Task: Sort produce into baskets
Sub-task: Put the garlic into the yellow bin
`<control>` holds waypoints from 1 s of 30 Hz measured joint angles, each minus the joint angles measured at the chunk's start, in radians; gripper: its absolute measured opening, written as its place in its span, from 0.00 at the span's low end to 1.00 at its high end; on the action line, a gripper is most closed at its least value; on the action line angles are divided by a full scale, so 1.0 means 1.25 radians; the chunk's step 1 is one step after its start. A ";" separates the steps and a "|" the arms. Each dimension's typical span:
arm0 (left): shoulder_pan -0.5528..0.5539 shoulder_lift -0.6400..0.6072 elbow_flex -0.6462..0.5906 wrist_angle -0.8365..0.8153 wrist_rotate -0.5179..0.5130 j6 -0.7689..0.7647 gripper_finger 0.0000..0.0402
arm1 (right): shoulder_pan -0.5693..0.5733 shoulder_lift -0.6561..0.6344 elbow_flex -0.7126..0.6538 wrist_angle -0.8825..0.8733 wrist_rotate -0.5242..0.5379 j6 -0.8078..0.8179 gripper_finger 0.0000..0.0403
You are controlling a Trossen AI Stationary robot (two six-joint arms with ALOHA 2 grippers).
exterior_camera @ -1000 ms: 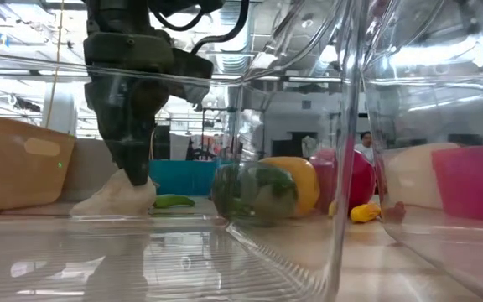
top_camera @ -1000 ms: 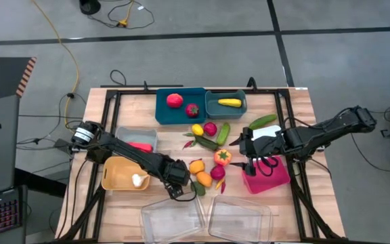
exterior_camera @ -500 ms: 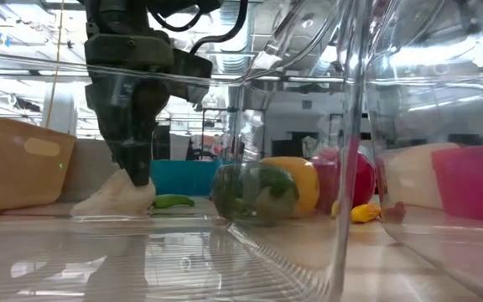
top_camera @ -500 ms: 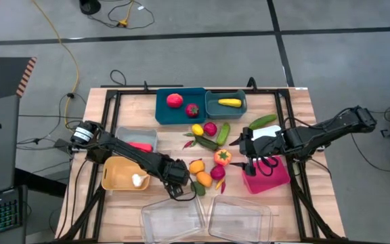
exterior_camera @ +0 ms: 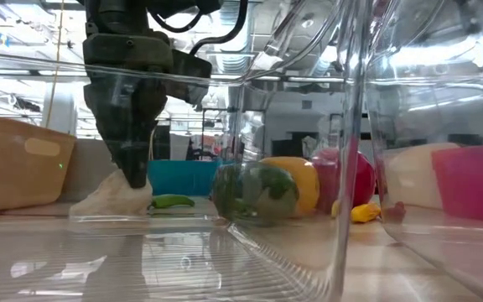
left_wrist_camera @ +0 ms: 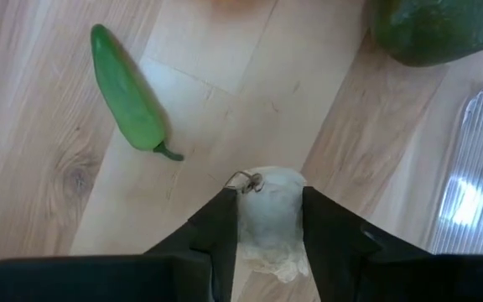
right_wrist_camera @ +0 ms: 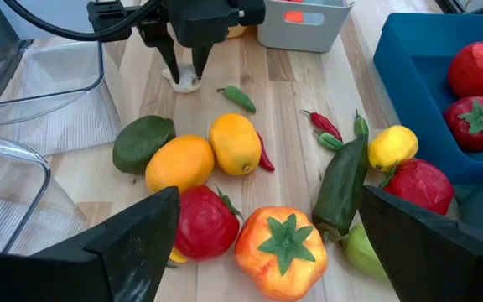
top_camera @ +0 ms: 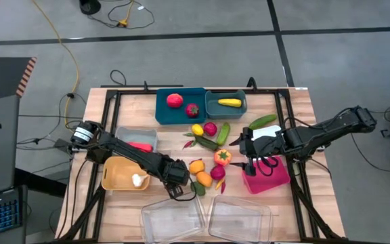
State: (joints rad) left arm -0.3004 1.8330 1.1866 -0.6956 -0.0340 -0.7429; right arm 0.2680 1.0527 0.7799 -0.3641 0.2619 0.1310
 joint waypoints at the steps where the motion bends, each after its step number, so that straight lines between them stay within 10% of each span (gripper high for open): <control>1: 0.000 0.000 0.000 0.000 0.000 0.000 0.26 | 0.000 0.000 0.000 0.000 0.000 0.000 0.98; 16: 0.032 0.002 0.065 -0.054 0.027 0.066 0.26 | 0.000 0.000 0.000 0.000 0.000 0.000 0.98; 30: 0.073 0.000 0.302 -0.397 -0.096 0.305 0.26 | 0.000 0.000 0.000 0.000 0.000 0.000 0.98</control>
State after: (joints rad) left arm -0.2092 1.8333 1.5642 -1.1922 -0.1540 -0.3612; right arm 0.2680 1.0526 0.7799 -0.3641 0.2619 0.1310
